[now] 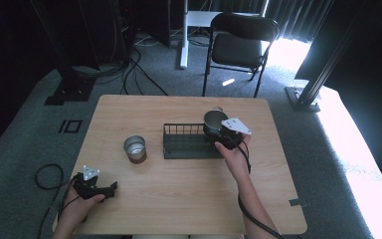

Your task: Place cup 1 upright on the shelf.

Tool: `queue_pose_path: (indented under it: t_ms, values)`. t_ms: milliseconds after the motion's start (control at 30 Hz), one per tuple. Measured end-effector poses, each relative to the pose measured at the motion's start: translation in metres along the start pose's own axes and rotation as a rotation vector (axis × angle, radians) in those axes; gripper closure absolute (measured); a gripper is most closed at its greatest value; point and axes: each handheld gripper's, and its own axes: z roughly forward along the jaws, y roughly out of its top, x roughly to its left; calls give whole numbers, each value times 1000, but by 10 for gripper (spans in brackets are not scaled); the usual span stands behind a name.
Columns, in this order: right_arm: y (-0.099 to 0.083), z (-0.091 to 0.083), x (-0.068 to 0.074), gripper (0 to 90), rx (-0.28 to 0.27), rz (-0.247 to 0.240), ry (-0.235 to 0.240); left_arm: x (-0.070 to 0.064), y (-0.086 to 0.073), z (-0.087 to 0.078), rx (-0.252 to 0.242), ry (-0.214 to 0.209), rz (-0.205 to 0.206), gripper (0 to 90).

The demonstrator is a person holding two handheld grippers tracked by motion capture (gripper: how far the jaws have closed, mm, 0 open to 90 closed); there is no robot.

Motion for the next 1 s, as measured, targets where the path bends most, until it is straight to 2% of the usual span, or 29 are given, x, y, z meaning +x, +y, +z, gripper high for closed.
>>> queue_pose_path:
  t_ms: [367,633,833,1000]
  values:
    - [-15,7,-3,133,22,-2,-7,0,0,0,0,0,0,4]
    - [-18,7,-2,130,7,-17,-11,0,0,0,0,0,0,4]
    - [-19,5,-5,121,2,6,-10,0,0,0,0,0,0,4]
    - [-22,4,-4,117,-4,-25,-10,0,0,0,0,0,0,4]
